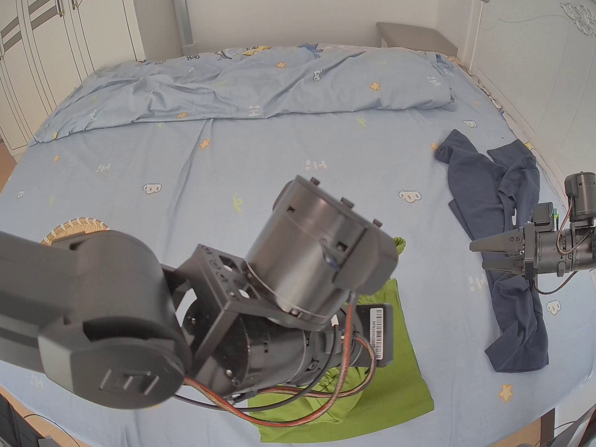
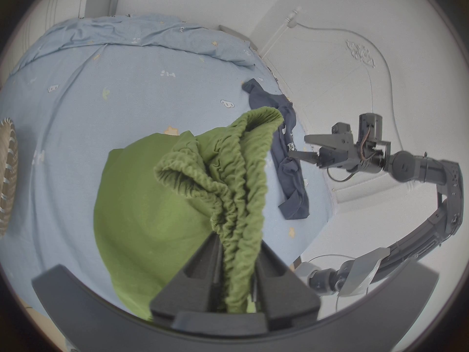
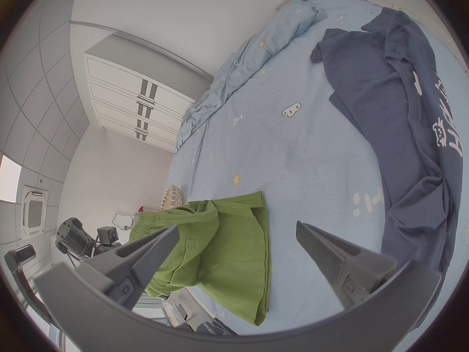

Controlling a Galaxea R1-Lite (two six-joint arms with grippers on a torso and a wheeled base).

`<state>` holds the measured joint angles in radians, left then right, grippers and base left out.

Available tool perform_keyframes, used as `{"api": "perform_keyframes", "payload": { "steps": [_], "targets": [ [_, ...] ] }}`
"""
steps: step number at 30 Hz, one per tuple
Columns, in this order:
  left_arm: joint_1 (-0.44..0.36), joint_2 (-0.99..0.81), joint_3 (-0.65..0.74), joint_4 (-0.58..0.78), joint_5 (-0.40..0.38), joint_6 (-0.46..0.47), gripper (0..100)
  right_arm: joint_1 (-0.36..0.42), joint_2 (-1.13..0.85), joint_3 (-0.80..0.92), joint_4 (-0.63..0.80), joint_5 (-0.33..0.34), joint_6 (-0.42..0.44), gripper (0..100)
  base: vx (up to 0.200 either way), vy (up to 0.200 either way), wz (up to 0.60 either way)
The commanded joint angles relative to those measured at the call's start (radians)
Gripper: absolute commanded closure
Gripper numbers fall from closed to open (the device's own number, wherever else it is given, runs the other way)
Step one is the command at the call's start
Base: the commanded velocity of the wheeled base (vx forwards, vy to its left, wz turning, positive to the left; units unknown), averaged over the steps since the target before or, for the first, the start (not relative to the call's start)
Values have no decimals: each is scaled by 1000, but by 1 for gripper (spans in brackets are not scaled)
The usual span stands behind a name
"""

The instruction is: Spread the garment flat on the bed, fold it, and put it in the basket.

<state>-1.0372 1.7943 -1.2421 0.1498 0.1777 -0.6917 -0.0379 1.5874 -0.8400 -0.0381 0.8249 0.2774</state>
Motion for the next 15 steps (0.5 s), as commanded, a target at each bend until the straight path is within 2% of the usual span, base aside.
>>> {"api": "perform_keyframes", "payload": {
  "steps": [1,9,15],
  "targets": [
    [-12,28,0,-22,0,-20,0,1,2,1,0,0,0,0,0,0,0],
    [-12,62,0,-91,0,-34,0,1,2,1,0,0,0,0,0,0,0],
    [0,56,-7,-110,-14,-108,0,6,2,2,4,2,0,0,0,0,0]
  ]
}}
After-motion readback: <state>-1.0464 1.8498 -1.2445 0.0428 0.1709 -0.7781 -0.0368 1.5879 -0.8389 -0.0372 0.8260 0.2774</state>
